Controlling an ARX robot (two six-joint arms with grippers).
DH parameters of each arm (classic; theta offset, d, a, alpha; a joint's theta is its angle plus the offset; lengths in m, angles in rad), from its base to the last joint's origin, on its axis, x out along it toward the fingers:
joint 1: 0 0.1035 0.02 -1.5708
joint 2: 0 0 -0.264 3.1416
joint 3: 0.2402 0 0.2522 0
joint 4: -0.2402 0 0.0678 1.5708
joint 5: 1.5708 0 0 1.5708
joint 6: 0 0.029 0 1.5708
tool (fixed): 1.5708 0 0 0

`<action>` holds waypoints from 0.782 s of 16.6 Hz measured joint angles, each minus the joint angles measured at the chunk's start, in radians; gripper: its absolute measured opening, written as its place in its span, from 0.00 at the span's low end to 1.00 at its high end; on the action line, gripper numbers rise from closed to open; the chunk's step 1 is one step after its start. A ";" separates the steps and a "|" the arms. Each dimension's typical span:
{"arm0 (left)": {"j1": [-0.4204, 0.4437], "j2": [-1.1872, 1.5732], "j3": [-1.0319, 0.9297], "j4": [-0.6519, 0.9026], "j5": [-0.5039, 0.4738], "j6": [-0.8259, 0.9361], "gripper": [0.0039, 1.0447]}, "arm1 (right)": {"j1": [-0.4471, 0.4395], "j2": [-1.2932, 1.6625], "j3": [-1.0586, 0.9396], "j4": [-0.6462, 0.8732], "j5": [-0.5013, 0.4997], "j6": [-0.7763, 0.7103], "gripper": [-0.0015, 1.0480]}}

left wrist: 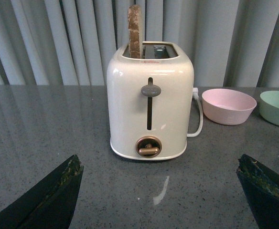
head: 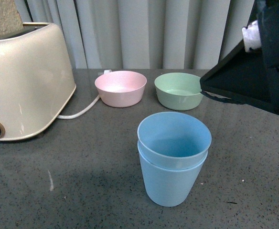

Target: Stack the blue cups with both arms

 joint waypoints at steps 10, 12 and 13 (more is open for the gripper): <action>0.000 0.000 0.000 0.000 0.000 0.000 0.94 | -0.423 -0.217 -0.124 0.283 0.009 0.227 0.94; 0.000 0.000 0.000 0.000 0.000 0.000 0.94 | -0.497 -0.278 -0.241 0.353 0.015 0.224 0.94; 0.000 0.000 0.000 0.000 0.000 0.000 0.94 | -0.526 -0.307 -0.296 0.413 0.007 0.213 0.92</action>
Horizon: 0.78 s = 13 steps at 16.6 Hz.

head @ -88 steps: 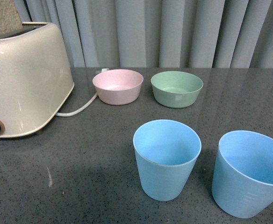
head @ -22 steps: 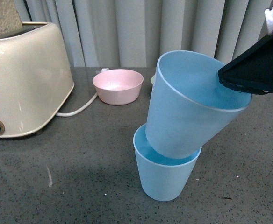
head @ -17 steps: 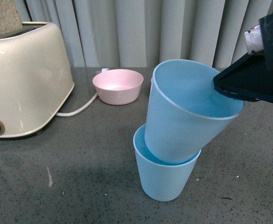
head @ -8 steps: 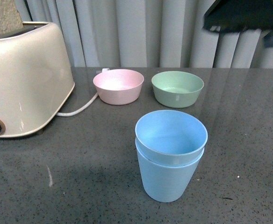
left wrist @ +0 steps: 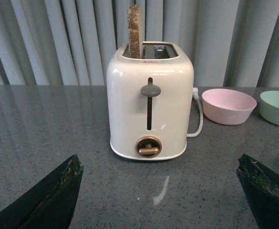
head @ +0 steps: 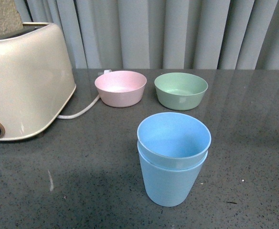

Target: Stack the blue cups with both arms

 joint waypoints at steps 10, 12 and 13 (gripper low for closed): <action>0.000 0.000 0.000 0.000 0.000 0.000 0.94 | 0.092 -0.681 -0.467 -0.067 0.165 -0.326 0.02; 0.000 0.000 0.000 0.000 0.000 0.000 0.94 | 0.092 -0.711 -0.478 -0.081 0.165 -0.328 0.02; 0.000 0.000 0.000 0.000 0.000 0.000 0.94 | 0.092 -0.733 -0.502 -0.073 0.164 -0.328 0.02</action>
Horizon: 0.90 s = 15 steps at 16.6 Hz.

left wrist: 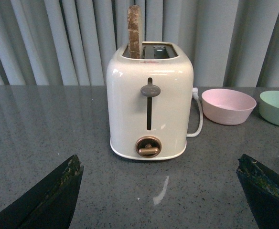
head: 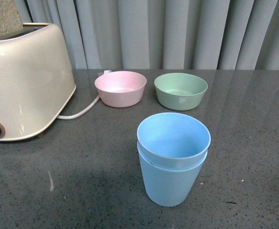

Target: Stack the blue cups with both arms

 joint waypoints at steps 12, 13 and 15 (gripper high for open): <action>0.000 0.000 0.000 0.000 0.000 0.000 0.94 | 0.000 -0.178 0.001 -0.185 0.000 0.000 0.02; 0.000 0.000 0.000 0.000 0.000 0.000 0.94 | 0.000 -0.178 0.001 -0.185 0.000 0.000 0.05; 0.000 0.000 0.000 0.000 0.000 0.000 0.94 | 0.000 -0.178 0.001 -0.185 0.000 0.000 0.21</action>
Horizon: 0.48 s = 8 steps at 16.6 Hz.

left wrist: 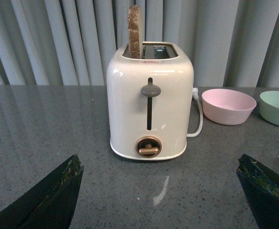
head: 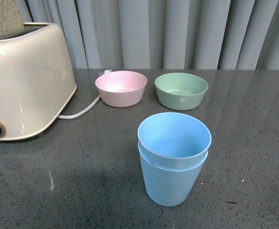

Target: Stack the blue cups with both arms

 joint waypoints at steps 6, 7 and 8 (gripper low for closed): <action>0.000 0.000 0.000 0.000 0.000 0.000 0.94 | 0.000 0.000 0.000 0.000 0.000 0.000 0.84; 0.000 0.000 0.000 0.000 0.000 0.000 0.94 | 0.000 0.000 0.000 0.000 0.000 0.000 0.94; 0.000 0.000 0.000 0.000 0.000 0.000 0.94 | 0.000 0.000 0.000 0.000 0.000 0.000 0.94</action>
